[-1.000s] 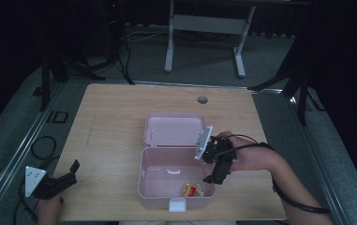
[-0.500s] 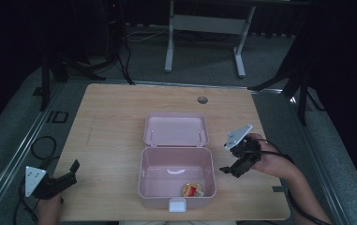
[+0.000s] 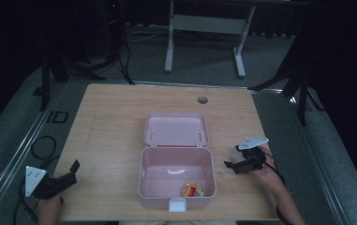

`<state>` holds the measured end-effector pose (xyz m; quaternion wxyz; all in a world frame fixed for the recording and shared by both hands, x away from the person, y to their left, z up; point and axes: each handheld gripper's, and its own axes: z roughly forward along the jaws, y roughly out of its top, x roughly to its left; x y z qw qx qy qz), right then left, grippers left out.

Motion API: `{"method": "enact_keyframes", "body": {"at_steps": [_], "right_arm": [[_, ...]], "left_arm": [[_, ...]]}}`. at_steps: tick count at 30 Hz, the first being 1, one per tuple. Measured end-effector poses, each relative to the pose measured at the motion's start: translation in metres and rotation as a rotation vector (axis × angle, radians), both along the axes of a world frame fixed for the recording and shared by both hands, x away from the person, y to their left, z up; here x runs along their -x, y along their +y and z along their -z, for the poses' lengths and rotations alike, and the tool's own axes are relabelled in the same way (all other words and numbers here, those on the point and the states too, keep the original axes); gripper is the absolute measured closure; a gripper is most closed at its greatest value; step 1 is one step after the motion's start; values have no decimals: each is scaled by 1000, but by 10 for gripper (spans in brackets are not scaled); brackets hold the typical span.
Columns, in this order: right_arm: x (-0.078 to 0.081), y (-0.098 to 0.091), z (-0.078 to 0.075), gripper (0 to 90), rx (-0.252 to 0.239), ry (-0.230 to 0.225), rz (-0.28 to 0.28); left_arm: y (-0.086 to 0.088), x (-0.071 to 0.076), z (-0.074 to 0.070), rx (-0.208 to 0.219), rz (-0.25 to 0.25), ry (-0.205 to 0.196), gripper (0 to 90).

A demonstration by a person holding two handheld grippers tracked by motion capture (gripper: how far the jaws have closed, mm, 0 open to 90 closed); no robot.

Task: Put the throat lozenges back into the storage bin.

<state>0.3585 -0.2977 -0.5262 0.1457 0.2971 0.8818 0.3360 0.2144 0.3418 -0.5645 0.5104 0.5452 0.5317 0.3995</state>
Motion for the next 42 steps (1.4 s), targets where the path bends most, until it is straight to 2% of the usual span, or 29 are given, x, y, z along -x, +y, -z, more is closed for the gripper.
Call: {"method": "enact_keyframes", "body": {"at_steps": [2,6,7,8,10,15,17,19,22,23,26,28,31,32,34,37,38,42], "right_arm": [[-2,-5,6,126,-5,-47,36],[-5,-17,16,124,-28,-85,119],[-5,-17,16,124,-28,-85,119],[-6,-23,20,124,-46,-81,152],[-6,-27,24,123,-44,-92,194],[-5,-38,29,119,-59,-89,268],[-4,-42,30,119,-63,-104,306],[-4,-48,30,119,-92,-102,339],[-2,-55,29,119,-125,-124,397],[-1,-57,29,119,-131,-136,417],[-1,-62,29,119,-138,-133,476],[0,-64,29,119,-126,-165,523],[0,-69,28,119,-154,-164,565],[0,-69,28,119,-154,-164,565],[1,-72,27,119,-159,-175,607],[1,-73,27,119,-156,-180,619],[1,-74,28,119,-129,-181,653],[2,-78,27,115,-134,-208,725]], "left_arm": [[0,0,0,1,1,0,3],[0,0,0,2,0,-1,3],[0,0,0,2,0,-1,4],[0,0,0,2,0,-1,3],[0,0,0,2,0,0,3],[0,0,0,2,-1,-1,3],[0,0,0,3,-1,-1,3],[0,0,0,1,-1,0,3],[0,0,0,1,0,0,3],[0,0,0,1,0,0,3],[0,0,0,2,-1,-2,3],[0,0,0,1,-1,-3,4],[0,0,0,3,-1,-2,3],[0,0,0,3,-1,-2,3],[0,0,0,2,0,-1,3],[1,0,0,5,0,-3,4],[1,0,0,5,-1,-4,3],[1,0,0,6,1,-3,3]]}}
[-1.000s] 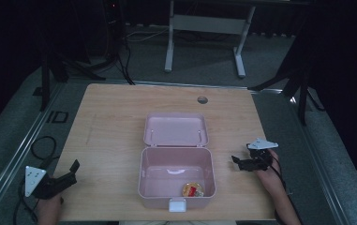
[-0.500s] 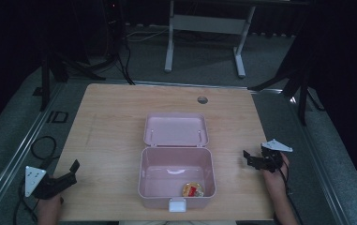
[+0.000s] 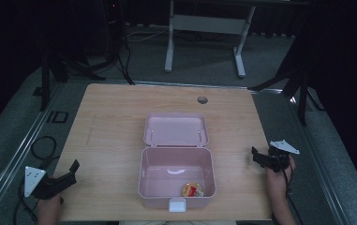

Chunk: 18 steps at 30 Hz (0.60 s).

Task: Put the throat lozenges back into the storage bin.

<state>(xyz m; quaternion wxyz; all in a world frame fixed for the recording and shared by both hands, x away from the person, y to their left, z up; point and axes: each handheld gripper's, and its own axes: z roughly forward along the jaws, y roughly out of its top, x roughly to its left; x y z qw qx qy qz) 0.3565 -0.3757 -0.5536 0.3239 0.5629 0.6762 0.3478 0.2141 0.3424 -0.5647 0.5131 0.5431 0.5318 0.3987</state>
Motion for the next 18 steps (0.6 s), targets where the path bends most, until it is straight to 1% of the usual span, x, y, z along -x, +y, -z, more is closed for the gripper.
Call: {"method": "enact_keyframes", "body": {"at_steps": [3,4,7,8,11,12,14,15,18], "right_arm": [[2,-4,-1,115,-23,-26,36],[2,-6,-1,115,-36,-32,34],[4,-7,-2,115,-52,-45,31],[4,-6,-3,115,-46,-57,37],[5,-5,-3,115,-35,-90,9],[5,-5,-3,115,-35,-90,9],[5,-2,-4,114,-13,-108,-16],[6,-1,-4,115,-1,-117,-14],[7,-1,-5,115,9,-144,-36]], "left_arm": [[0,0,0,-3,1,0,3],[0,0,0,-1,2,0,3],[0,0,0,0,2,0,3],[0,0,0,0,2,-1,3],[0,0,0,-1,2,-1,3],[0,0,0,-1,2,-1,4],[0,0,0,1,3,0,3],[0,0,0,1,3,-1,3],[0,0,0,1,2,-1,3]]}}
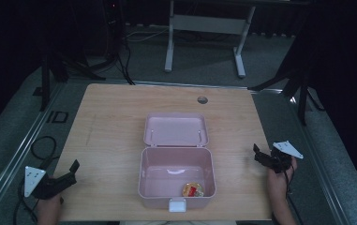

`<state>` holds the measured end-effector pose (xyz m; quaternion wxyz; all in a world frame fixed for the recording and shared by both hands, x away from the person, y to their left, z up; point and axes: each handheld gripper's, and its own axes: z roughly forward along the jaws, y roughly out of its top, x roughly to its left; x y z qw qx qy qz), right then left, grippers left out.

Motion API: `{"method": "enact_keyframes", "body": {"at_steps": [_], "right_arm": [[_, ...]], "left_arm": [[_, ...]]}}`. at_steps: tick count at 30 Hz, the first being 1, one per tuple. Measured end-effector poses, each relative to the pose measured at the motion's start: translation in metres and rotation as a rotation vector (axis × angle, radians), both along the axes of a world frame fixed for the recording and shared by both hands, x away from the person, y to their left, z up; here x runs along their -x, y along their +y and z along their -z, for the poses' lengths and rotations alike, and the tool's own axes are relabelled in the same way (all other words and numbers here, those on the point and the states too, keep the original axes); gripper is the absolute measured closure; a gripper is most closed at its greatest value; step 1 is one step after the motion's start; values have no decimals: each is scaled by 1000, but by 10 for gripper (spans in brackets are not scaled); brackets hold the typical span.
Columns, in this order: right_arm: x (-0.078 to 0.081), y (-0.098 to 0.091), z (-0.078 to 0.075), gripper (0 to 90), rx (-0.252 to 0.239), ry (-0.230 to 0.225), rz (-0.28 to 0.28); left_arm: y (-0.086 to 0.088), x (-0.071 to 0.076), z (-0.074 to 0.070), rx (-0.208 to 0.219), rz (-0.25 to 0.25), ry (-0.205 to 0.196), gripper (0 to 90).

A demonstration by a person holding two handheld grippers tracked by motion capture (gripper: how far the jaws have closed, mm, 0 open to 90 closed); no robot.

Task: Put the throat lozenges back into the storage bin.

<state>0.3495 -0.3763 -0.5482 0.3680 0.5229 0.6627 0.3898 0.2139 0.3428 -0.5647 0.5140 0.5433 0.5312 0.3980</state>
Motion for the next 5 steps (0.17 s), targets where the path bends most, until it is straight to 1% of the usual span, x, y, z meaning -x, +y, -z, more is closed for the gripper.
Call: {"method": "enact_keyframes", "body": {"at_steps": [4,5], "right_arm": [[0,0,0,115,15,-2,1],[-1,0,1,114,10,2,-13]], "left_arm": [[0,0,0,1,-1,1,3],[0,0,0,1,-1,1,3]]}}
